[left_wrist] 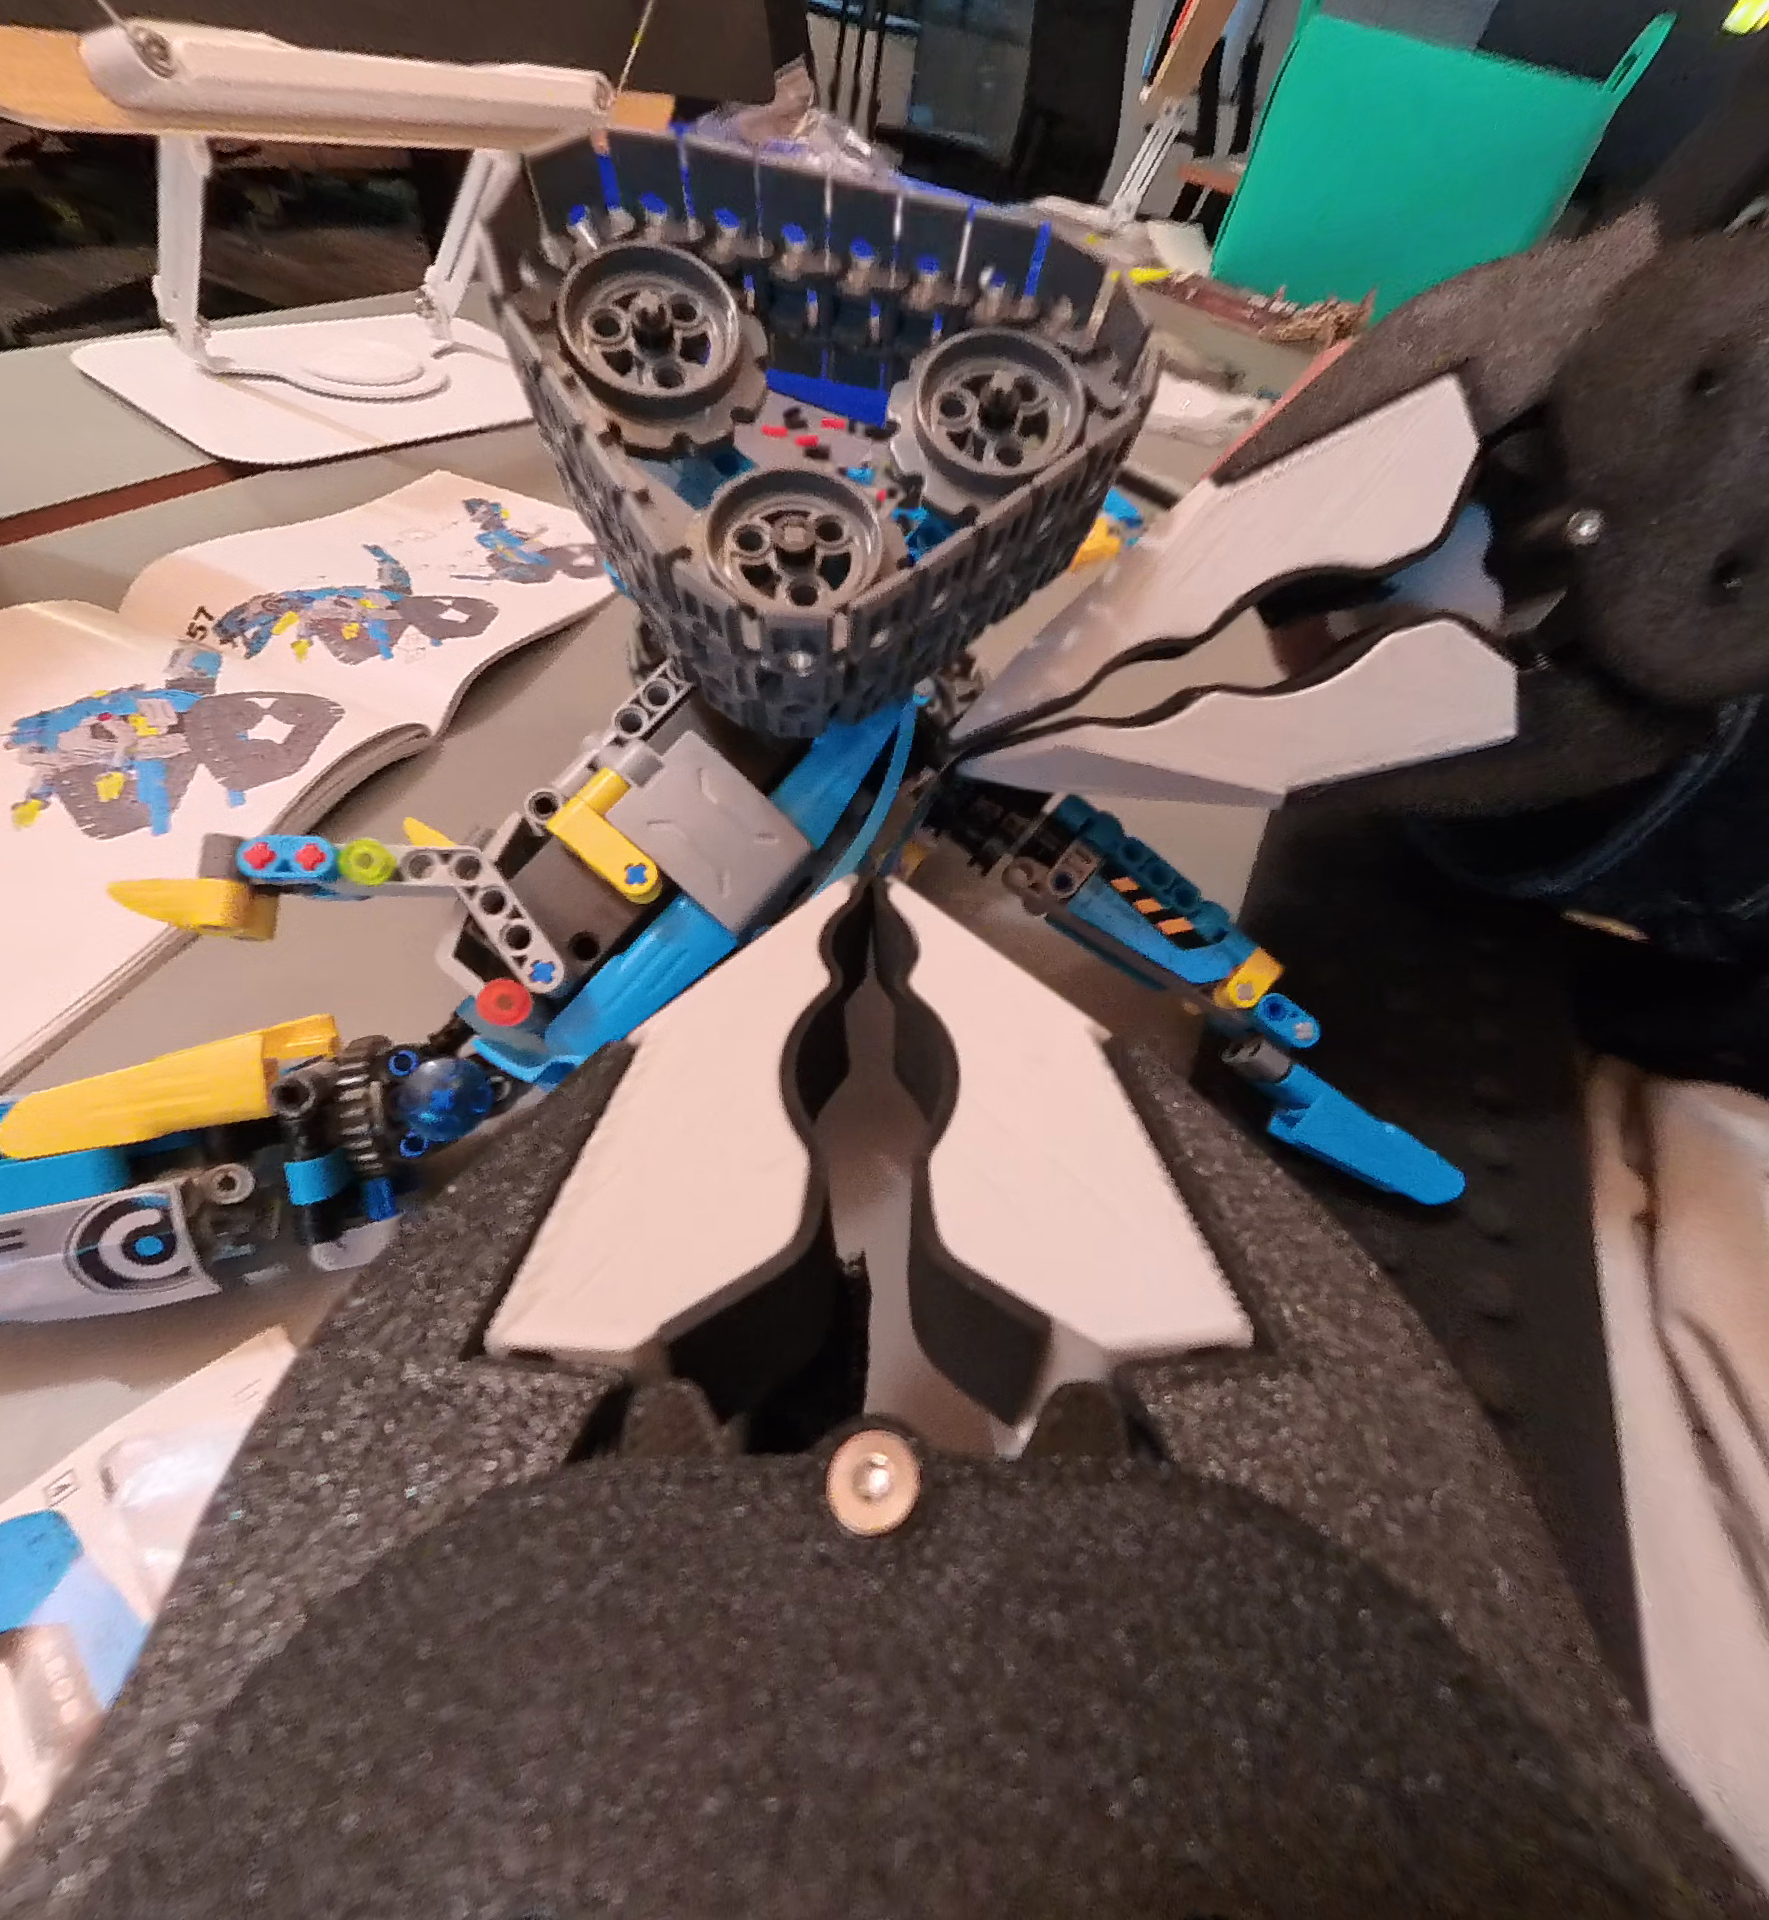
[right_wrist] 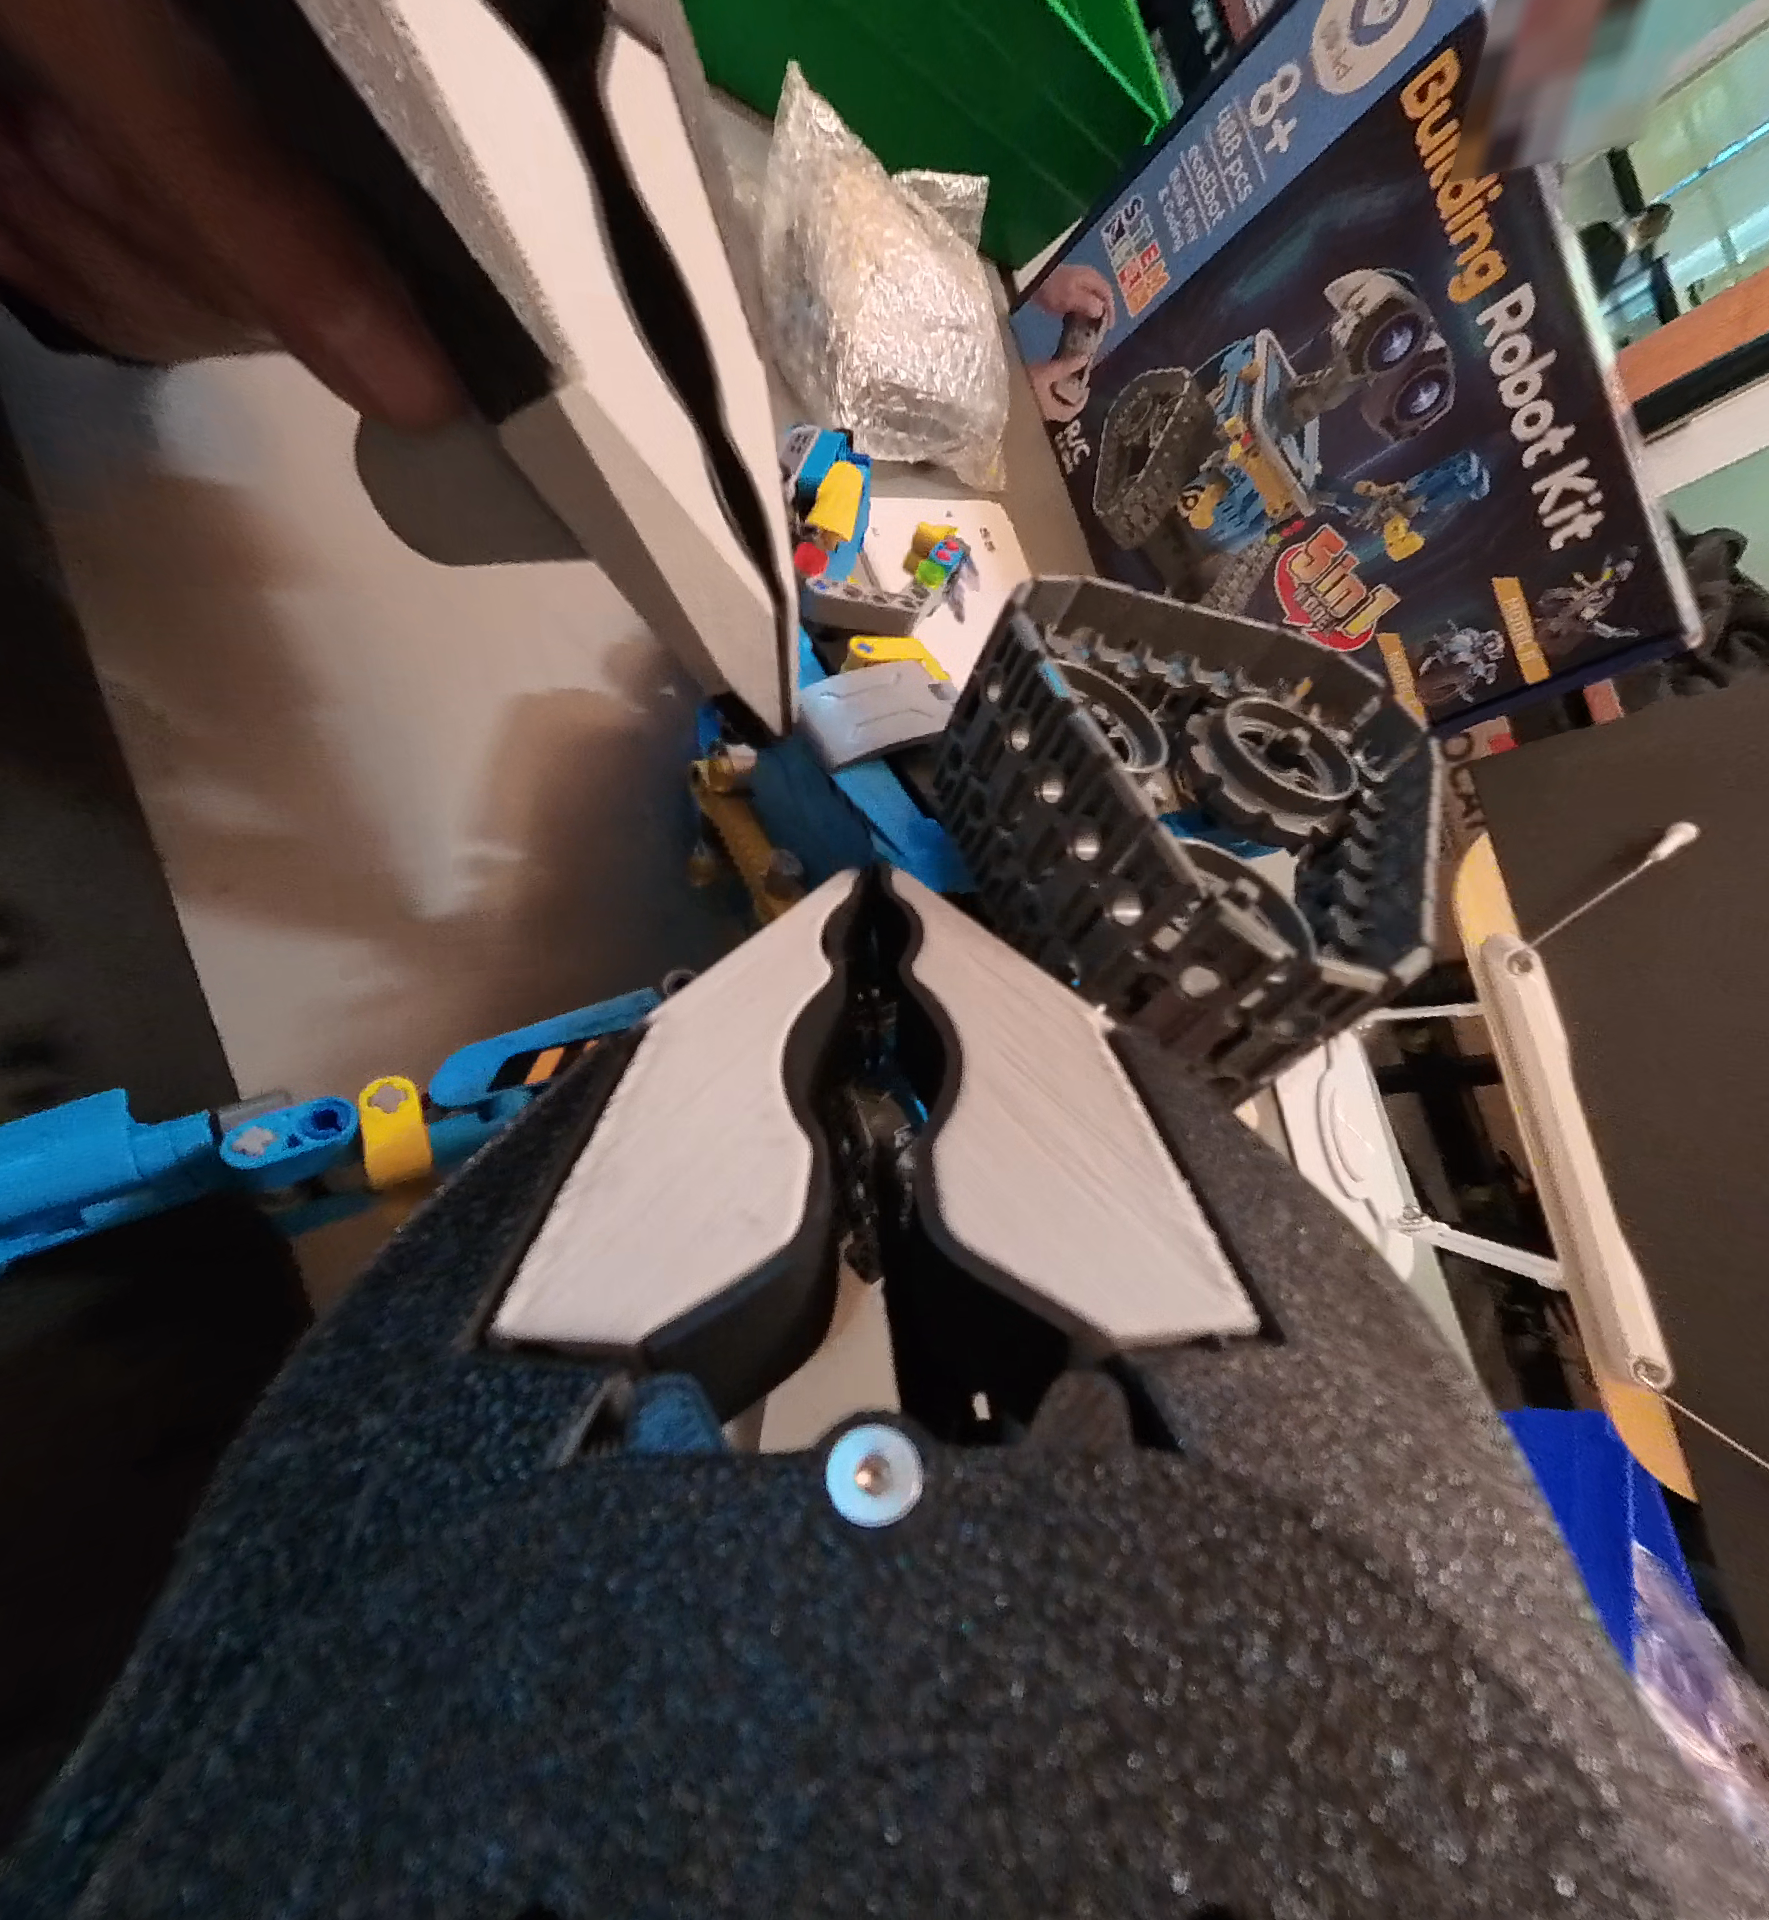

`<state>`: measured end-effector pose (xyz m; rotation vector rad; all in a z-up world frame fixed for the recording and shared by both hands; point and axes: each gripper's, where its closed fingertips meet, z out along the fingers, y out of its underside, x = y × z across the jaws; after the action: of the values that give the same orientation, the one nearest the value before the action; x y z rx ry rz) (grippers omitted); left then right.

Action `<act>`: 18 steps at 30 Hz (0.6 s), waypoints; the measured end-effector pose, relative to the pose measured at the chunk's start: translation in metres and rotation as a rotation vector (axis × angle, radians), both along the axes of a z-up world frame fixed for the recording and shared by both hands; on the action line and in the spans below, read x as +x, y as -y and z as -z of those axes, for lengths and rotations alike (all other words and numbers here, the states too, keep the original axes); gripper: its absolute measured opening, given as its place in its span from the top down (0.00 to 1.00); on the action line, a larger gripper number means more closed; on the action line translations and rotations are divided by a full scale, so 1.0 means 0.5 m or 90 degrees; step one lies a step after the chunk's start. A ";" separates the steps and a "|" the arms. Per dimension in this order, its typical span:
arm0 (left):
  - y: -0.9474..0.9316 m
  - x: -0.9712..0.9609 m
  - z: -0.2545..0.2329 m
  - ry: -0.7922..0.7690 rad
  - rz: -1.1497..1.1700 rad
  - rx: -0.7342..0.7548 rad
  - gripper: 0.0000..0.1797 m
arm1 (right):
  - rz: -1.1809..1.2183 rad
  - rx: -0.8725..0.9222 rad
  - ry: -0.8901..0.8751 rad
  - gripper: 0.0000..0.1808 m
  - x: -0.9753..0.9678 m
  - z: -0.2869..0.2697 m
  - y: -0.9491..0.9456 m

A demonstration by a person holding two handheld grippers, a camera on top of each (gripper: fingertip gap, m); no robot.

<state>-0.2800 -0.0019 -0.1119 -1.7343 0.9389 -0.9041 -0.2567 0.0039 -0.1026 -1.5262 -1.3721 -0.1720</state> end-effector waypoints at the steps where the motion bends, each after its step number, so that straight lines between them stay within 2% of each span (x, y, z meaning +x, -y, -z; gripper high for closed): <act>1: -0.001 0.001 0.003 -0.008 -0.003 0.005 1.00 | 0.006 0.004 0.006 1.00 0.001 0.004 -0.002; 18: -0.011 0.000 0.008 -0.022 -0.028 0.006 1.00 | 0.021 0.020 0.023 1.00 -0.004 0.008 -0.010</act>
<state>-0.2801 0.0035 -0.1157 -1.7600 0.9225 -0.8429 -0.2587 0.0087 -0.1065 -1.5262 -1.3666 -0.2421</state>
